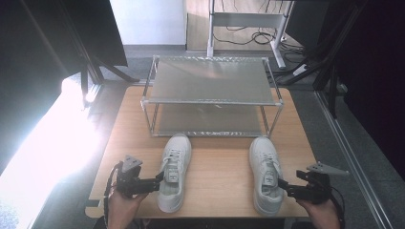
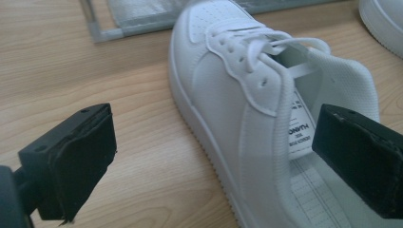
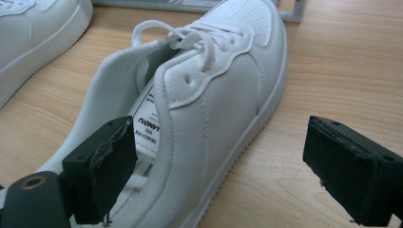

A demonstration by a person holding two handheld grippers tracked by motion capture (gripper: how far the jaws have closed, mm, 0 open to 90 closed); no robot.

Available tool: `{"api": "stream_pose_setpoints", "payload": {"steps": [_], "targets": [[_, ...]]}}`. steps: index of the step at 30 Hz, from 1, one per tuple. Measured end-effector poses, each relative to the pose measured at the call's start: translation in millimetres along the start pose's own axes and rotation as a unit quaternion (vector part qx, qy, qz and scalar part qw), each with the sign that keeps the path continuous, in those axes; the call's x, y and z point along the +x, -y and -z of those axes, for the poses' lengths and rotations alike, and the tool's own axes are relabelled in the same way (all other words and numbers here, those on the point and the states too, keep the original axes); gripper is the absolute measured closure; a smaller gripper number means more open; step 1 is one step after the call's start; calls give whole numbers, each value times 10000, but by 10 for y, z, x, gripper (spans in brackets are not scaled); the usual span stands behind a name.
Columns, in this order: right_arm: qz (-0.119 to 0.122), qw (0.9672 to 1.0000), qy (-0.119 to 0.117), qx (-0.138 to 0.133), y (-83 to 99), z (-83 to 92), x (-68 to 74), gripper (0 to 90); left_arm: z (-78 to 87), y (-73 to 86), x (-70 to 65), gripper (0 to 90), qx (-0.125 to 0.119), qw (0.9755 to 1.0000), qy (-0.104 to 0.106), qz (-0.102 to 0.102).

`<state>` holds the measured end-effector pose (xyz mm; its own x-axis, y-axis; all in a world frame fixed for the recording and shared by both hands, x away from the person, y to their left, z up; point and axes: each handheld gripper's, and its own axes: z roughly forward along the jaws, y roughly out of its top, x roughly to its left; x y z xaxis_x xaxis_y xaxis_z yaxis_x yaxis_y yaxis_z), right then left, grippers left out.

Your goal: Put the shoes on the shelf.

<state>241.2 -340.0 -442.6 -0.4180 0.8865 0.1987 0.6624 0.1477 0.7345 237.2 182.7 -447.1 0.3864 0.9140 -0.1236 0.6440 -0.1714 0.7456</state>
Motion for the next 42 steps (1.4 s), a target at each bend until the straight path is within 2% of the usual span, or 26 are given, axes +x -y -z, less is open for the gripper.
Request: {"api": "stream_pose_setpoints", "payload": {"steps": [5,8,14,18,19,21,24,25,27,28,31,34,36,38,41,42], "targets": [[39,10000,-16,68,-51,-94,32,129,-121,-20,-66,33,114,9999,-14,-84],[34,10000,0,92,-69,-140,44,132,-167,-19,-76,50,154,9999,-24,-62],[27,9995,136,281,-94,-304,92,183,-297,-3,-95,136,324,9994,-79,-95],[-51,9991,243,350,-103,-377,110,274,-341,-12,-79,155,359,9993,-106,-29],[-51,9991,243,350,-103,-377,110,274,-341,-12,-79,163,359,9993,-106,-29],[-90,9991,242,334,-117,-400,111,375,-385,-11,-71,206,483,9984,-276,-74],[-129,9988,282,374,-127,-407,105,477,-402,6,-38,241,471,9987,-161,62],[-109,9986,354,380,-126,-409,102,500,-402,6,-38,266,471,9987,-161,62],[-138,9983,381,419,-129,-407,101,552,-415,18,-19,326,483,9986,85,188],[-72,9978,475,448,-134,-399,118,591,-417,19,-19,364,486,9985,180,198],[30,9967,664,461,-131,-401,148,665,-420,19,-23,555,501,9974,496,173],[80,9956,841,411,-121,-404,144,769,-412,10,-38,612,531,9976,416,134],[54,9954,895,344,-112,-385,112,822,-395,19,-58,695,527,9984,215,16],[-140,9966,763,275,-95,-364,62,830,-384,33,-52,764,491,9987,132,30],[-302,9972,647,220,-81,-343,17,834,-357,64,6,809,381,9990,159,156],[-347,9973,608,207,-80,-340,5,834,-348,77,38,818,338,9989,234,232]]}}
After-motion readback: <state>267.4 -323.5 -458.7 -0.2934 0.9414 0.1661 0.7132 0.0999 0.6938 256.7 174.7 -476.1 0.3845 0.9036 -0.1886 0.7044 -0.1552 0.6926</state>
